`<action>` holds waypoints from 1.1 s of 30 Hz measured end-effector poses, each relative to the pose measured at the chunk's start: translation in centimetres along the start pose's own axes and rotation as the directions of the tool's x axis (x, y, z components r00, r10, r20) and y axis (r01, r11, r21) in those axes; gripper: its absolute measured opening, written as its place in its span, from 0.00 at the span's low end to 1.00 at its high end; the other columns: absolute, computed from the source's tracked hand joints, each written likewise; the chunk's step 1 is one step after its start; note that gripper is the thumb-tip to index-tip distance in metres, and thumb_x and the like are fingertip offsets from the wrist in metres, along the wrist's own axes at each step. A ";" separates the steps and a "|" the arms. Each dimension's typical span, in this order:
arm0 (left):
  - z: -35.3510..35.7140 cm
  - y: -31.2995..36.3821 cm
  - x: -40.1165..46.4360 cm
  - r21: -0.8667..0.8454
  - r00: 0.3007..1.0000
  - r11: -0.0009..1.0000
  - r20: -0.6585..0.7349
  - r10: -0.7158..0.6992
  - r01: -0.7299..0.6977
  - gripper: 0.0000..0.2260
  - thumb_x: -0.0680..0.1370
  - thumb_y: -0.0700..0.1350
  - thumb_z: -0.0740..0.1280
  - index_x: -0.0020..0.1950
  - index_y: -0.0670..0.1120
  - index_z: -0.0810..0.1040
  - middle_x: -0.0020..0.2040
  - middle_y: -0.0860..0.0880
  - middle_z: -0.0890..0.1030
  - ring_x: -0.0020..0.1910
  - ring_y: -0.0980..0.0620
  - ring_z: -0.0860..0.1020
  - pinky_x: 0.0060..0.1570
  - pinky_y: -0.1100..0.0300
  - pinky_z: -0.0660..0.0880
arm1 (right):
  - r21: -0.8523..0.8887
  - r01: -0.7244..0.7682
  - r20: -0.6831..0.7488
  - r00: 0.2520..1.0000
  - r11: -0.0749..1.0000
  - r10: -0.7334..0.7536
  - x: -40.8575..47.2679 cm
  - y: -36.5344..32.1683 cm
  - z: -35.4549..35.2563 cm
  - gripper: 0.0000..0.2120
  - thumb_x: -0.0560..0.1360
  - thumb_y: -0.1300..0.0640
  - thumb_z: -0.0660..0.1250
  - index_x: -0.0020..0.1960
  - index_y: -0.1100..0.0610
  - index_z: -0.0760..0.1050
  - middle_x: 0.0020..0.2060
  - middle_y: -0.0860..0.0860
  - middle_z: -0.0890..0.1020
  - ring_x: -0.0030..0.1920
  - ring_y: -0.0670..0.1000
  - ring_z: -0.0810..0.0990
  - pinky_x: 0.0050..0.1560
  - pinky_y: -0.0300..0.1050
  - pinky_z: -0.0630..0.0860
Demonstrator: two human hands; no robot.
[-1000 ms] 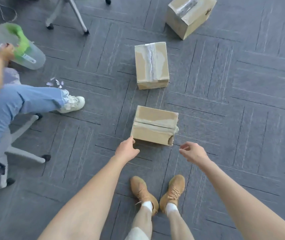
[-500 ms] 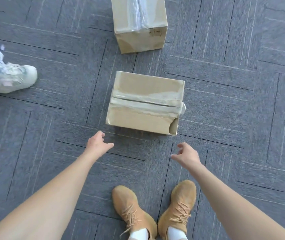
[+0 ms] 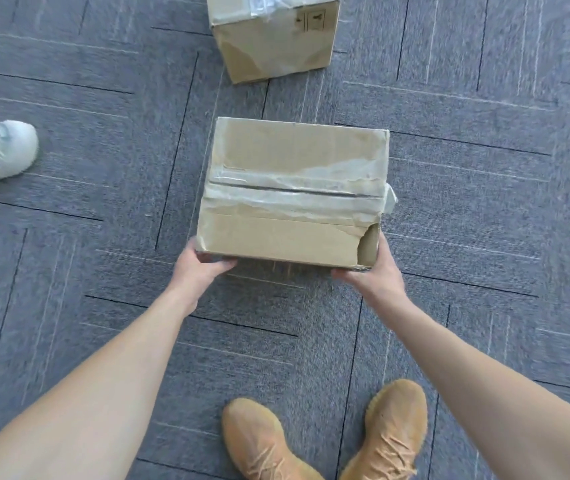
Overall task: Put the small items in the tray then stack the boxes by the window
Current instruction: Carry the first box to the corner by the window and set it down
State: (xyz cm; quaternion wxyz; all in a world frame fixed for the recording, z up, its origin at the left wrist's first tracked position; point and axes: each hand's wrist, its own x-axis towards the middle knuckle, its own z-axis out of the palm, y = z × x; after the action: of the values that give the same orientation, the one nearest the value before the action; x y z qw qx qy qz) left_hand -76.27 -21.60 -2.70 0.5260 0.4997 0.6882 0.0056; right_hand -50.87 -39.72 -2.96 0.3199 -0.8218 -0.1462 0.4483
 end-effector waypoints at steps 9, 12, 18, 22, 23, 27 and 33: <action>-1.5 5.4 -1.8 -0.072 0.994 0.996 0.088 0.061 -0.055 0.44 0.61 0.51 0.85 0.67 0.50 0.61 0.64 0.48 0.74 0.65 0.46 0.73 0.71 0.40 0.67 | 0.300 0.047 0.113 0.990 0.953 -0.084 -0.8 -5.4 -4.4 0.40 0.66 0.57 0.81 0.73 0.47 0.66 0.54 0.40 0.82 0.50 0.35 0.82 0.49 0.31 0.76; -2.5 7.4 -3.1 -0.091 0.991 0.996 0.131 -0.003 0.015 0.53 0.53 0.59 0.86 0.69 0.52 0.59 0.66 0.47 0.72 0.66 0.44 0.73 0.69 0.37 0.69 | 0.300 0.024 0.184 0.979 0.954 -0.083 -1.2 -7.9 -5.6 0.44 0.66 0.54 0.80 0.77 0.51 0.62 0.56 0.42 0.81 0.53 0.37 0.79 0.53 0.37 0.74; -5.7 10.6 -6.2 -0.100 0.987 0.993 0.153 -0.041 0.057 0.54 0.48 0.58 0.87 0.70 0.53 0.67 0.64 0.52 0.79 0.66 0.46 0.76 0.65 0.34 0.71 | 0.292 0.034 0.245 0.963 0.956 -0.109 -4.1 -12.6 -7.6 0.42 0.62 0.49 0.80 0.72 0.47 0.67 0.57 0.47 0.85 0.58 0.50 0.83 0.64 0.62 0.76; -7.8 14.4 -9.6 -0.073 0.974 0.993 0.216 -0.070 0.087 0.32 0.64 0.46 0.83 0.65 0.50 0.74 0.60 0.51 0.82 0.63 0.46 0.77 0.67 0.39 0.71 | 0.305 0.002 0.245 0.966 0.952 -0.080 -6.8 -15.4 -10.4 0.41 0.62 0.47 0.81 0.72 0.43 0.67 0.56 0.44 0.85 0.60 0.52 0.82 0.65 0.65 0.73; -8.3 15.3 -10.4 -0.076 0.972 0.994 0.228 -0.065 0.084 0.33 0.64 0.46 0.83 0.66 0.50 0.74 0.61 0.51 0.82 0.63 0.46 0.78 0.67 0.39 0.72 | 0.315 -0.004 0.246 0.966 0.949 -0.077 -7.5 -16.1 -11.2 0.42 0.62 0.47 0.82 0.71 0.42 0.67 0.56 0.45 0.85 0.60 0.52 0.82 0.65 0.65 0.73; -9.3 20.5 -13.6 -0.117 0.960 0.993 0.278 0.026 0.007 0.33 0.67 0.44 0.82 0.69 0.49 0.73 0.62 0.50 0.82 0.62 0.48 0.78 0.61 0.49 0.73 | 0.388 -0.030 0.210 0.976 0.921 -0.057 -11.1 -19.7 -15.0 0.38 0.63 0.51 0.79 0.70 0.46 0.67 0.58 0.48 0.84 0.58 0.52 0.83 0.60 0.64 0.77; -10.1 34.0 -20.4 -0.216 0.900 0.972 0.399 0.175 -0.093 0.41 0.60 0.49 0.85 0.70 0.56 0.71 0.60 0.52 0.84 0.62 0.47 0.80 0.64 0.38 0.74 | 0.446 0.050 0.077 0.993 0.894 -0.094 -16.0 -27.3 -24.5 0.34 0.67 0.49 0.80 0.69 0.41 0.69 0.56 0.43 0.85 0.58 0.49 0.83 0.58 0.63 0.80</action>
State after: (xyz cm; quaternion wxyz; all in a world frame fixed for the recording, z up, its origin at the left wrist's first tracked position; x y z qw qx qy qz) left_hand -61.53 -13.51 34.66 0.7044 0.4826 0.5205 0.0018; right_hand -38.16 -37.28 34.89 0.5073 -0.6990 -0.0860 0.4966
